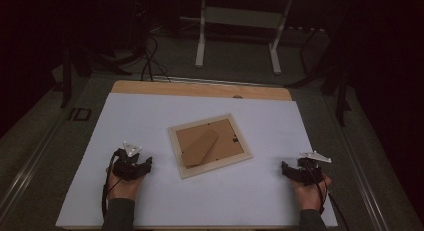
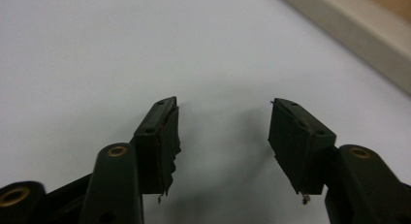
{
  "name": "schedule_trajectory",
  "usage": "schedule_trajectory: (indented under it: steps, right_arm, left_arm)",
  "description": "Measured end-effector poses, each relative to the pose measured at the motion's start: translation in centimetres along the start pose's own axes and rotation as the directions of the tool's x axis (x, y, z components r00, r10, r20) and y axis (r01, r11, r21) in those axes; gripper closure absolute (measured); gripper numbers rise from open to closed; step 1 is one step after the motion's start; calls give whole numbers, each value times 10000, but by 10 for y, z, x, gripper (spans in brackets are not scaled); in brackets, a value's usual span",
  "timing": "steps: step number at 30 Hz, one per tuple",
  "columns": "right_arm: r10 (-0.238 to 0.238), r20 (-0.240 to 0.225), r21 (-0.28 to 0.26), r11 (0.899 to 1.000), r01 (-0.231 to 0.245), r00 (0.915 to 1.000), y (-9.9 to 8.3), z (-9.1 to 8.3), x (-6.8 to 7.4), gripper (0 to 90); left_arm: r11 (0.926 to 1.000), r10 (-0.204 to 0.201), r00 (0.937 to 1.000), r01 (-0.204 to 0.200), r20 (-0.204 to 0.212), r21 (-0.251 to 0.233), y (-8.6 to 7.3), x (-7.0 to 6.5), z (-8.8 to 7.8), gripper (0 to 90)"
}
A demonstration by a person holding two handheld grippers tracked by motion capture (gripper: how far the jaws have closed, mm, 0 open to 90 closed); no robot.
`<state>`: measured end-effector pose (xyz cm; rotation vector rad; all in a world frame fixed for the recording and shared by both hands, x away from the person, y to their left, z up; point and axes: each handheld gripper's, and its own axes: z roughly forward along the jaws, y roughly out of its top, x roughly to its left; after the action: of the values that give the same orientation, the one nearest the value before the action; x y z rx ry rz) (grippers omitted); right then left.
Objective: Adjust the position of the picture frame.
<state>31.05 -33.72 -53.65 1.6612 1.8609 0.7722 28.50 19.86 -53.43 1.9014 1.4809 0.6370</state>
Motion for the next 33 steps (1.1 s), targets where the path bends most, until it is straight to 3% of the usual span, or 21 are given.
schedule_trajectory:
  steps: [2, 5, 8, 13, 16, 22, 25, 30, 33]
  right_arm:
    - [27, -219, -188, 9998, -31, 9998, 1, -3, 1, 318]
    - [-10, -327, -327, 9995, -1, 9995, 3, -5, 2, 342]
    - [13, -460, -440, 9990, -33, 9989, 5, -8, 3, 342]
    - [19, -608, -511, 9987, -50, 9982, 5, -9, 3, 372]
    - [95, -745, -585, 9982, -139, 9972, 4, -11, 2, 434]
    - [137, -898, -712, 9973, -201, 9959, 4, -16, 1, 519]
    - [156, -1006, -838, 9962, -241, 9948, 5, -17, 2, 545]
    - [-4, -1278, -862, 9962, -107, 9918, 9, -20, 7, 602]
    - [-125, -1365, -887, 9961, 4, 9906, 12, -22, 9, 623]
  left_arm:
    - [9998, -151, 9982, 157, 578, -103, 2, 0, -5, 494]
    - [9995, -288, 9957, 301, 884, -135, 2, -1, -7, 507]
    - [9997, -240, 9954, 246, 923, -56, 2, -3, -9, 506]
    - [9989, 62, 9924, -6, 1227, -459, 3, -7, -15, 498]
    - [9984, 237, 9867, -150, 1607, -552, 3, -10, -17, 538]
    - [9945, 832, 9794, -698, 1840, -780, 2, -18, -19, 576]
    - [9955, 678, 9752, -522, 2109, -788, 3, -19, -20, 571]
    - [9953, 639, 9733, -460, 2206, -851, 2, -21, -21, 503]
    - [9943, 789, 9700, -600, 2299, -879, 2, -23, -20, 501]
